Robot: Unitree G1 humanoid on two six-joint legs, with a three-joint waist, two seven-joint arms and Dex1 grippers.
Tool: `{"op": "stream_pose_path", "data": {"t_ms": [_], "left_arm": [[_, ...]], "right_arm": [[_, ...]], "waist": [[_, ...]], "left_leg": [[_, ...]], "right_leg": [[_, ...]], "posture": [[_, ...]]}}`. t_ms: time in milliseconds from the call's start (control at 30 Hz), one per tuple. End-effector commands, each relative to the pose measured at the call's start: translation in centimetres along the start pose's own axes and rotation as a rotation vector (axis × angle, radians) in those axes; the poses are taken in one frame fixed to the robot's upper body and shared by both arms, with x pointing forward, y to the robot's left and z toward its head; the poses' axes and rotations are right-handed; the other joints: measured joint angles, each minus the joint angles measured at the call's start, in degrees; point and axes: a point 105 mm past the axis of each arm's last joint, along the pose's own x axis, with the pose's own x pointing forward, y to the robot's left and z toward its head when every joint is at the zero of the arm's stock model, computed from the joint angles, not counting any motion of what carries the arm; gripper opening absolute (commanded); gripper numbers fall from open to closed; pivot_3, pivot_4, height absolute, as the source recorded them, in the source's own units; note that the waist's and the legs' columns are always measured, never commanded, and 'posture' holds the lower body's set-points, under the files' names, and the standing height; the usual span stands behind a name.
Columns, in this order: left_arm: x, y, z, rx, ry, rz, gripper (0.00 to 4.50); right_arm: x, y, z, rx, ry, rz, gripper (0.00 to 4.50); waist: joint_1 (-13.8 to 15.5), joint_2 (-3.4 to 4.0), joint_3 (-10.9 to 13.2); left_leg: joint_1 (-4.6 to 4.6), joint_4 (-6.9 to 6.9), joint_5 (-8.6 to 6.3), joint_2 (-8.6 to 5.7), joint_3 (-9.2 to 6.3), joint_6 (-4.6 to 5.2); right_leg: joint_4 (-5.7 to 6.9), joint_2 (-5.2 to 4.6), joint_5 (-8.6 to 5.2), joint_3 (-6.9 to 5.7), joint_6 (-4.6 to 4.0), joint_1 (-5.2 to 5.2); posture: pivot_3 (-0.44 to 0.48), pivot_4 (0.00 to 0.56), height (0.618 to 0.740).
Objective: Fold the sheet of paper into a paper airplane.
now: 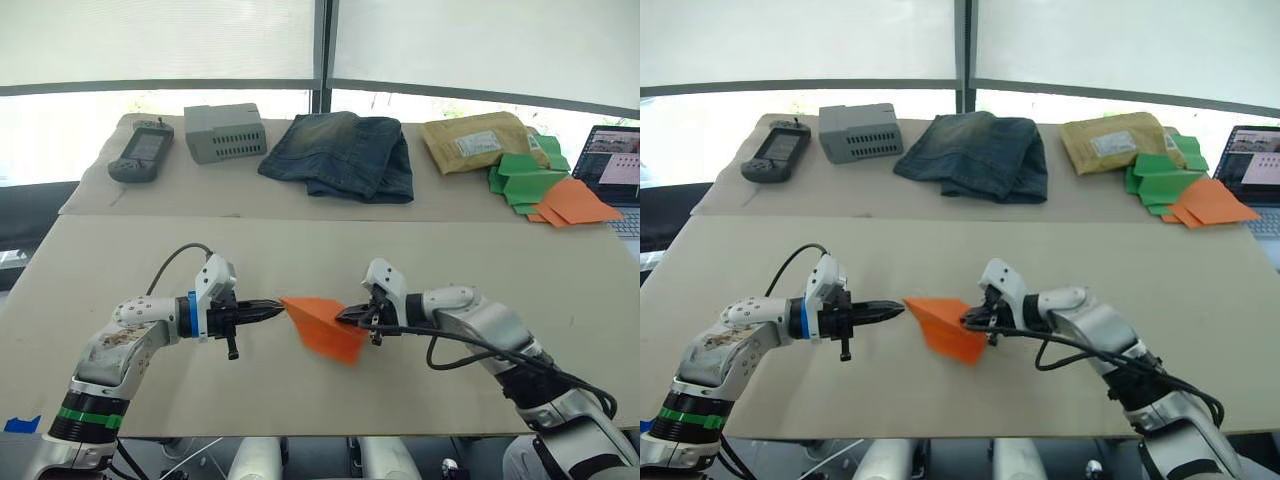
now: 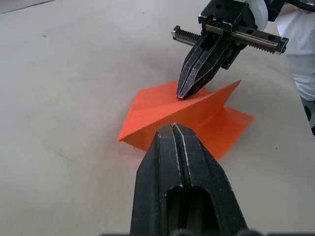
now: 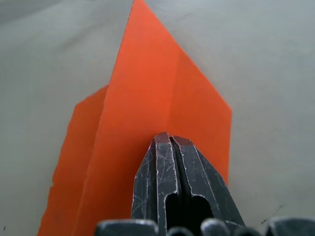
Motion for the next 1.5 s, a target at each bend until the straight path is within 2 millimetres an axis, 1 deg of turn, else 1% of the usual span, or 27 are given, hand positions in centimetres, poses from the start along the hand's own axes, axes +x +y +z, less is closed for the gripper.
{"op": "stream_pose_path", "data": {"t_ms": [33, 133, 233, 433, 567, 733, 900, 967, 1100, 1233, 1333, 1500], "left_arm": [[-0.2, -0.4, 0.7, -0.01, -0.015, -0.036, 0.0], [-0.3, -1.4, 0.0, -0.062, 0.019, -0.096, 0.0], [0.0, -2.4, -0.9, -0.084, 0.056, -0.137, 0.0], [2.4, -2.9, -1.4, -0.071, 0.051, -0.153, 0.0], [3.9, -3.0, -1.9, -0.074, 0.055, -0.155, 0.0], [5.7, -3.1, -3.2, -0.072, 0.102, -0.135, 0.0], [7.0, -3.5, -3.8, -0.106, 0.115, -0.122, 0.0], [7.5, -3.8, -4.1, -0.135, 0.118, -0.118, 0.0], [8.2, -3.6, -4.1, -0.18, 0.096, -0.08, 0.0], [9.2, -3.2, -3.5, -0.208, 0.057, -0.049, 0.0], [9.8, -3.2, -3.1, -0.216, 0.037, -0.051, 0.0], [10.5, -2.8, -2.6, -0.227, 0.004, -0.025, 0.0]], "right_arm": [[-0.3, -0.1, 2.1, -0.086, -0.071, -0.024, 0.05], [-0.6, -1.0, 3.1, -0.096, -0.102, -0.069, 0.05], [-1.2, -1.4, 3.9, -0.103, -0.116, -0.077, 0.05], [-1.9, -1.9, 4.9, -0.121, -0.13, -0.095, 0.05], [-2.0, -1.8, 4.9, -0.13, -0.119, -0.092, 0.05], [-2.1, -1.7, 4.8, -0.144, -0.102, -0.088, 0.05], [-2.3, -1.3, 3.4, -0.172, -0.002, -0.07, 0.05], [-2.3, -1.3, 3.2, -0.173, 0.009, -0.076, 0.05], [-2.4, -1.2, 3.2, -0.188, 0.021, -0.076, 0.05], [-2.3, -1.2, 3.5, -0.207, 0.013, -0.072, 0.05], [-2.4, -1.4, 3.6, -0.218, 0.015, -0.08, 0.05], [-2.2, -1.9, 4.0, -0.239, 0.005, -0.101, 0.05]], "waist": [[-0.2, 0.0, 0.0], [-0.3, 0.01, 0.0], [-0.2, 0.02, 0.0], [0.3, 0.02, 0.0], [0.1, 0.02, 0.0], [-0.1, 0.03, 0.0], [0.2, 0.07, 0.0], [0.3, 0.08, 0.0], [0.5, 0.09, 0.0], [0.8, 0.09, 0.0], [0.9, 0.1, 0.0], [1.0, 0.09, 0.0]], "left_leg": [[0.0, 0.01, 0.0, 0.01, -0.01, 0.0], [0.0, 0.05, 0.0, 0.02, 0.0, 0.0], [0.0, 0.1, 0.0, 0.02, -0.01, 0.0], [-0.02, 0.24, 0.0, 0.0, -0.02, 0.0], [-0.05, 0.28, 0.0, -0.01, 0.0, 0.0], [-0.02, 0.27, 0.0, -0.02, 0.01, 0.0], [-0.02, 0.29, 0.0, -0.02, 0.0, 0.0], [0.0, 0.32, 0.0, -0.04, -0.01, 0.0], [0.02, 0.4, 0.0, -0.07, -0.02, 0.0], [0.02, 0.43, 0.0, -0.09, -0.02, 0.0], [0.02, 0.44, 0.0, -0.1, -0.01, 0.01], [0.02, 0.43, 0.0, -0.1, -0.01, 0.01]], "right_leg": [[0.0, 0.0, 0.01, 0.0, 0.0, 0.0], [0.05, 0.03, 0.01, -0.01, 0.01, -0.01], [0.09, 0.02, 0.01, 0.0, 0.01, 0.0], [0.07, -0.01, 0.04, -0.02, 0.05, 0.07], [0.07, -0.02, 0.07, 0.0, 0.08, 0.07], [0.09, 0.01, 0.07, 0.01, 0.07, 0.06], [0.09, 0.0, 0.07, 0.01, 0.08, 0.09], [0.08, -0.02, 0.08, 0.0, 0.1, 0.14], [0.06, -0.06, 0.12, 0.03, 0.18, 0.2], [0.05, -0.06, 0.14, 0.03, 0.21, 0.23], [0.05, -0.06, 0.14, 0.03, 0.21, 0.23], [0.04, -0.06, 0.14, 0.03, 0.21, 0.23]], "posture": [[0.0, 0.15, 0.722], [0.0, 0.15, 0.722], [0.0, 0.15, 0.722], [0.0, 0.15, 0.722], [0.0, 0.15, 0.722], [0.0, 0.15, 0.722], [0.0, 0.15, 0.722], [0.0, 0.15, 0.722], [0.0, 0.15, 0.722], [0.0, 0.15, 0.722], [0.0, 0.15, 0.722], [0.0, 0.15, 0.722]]}}
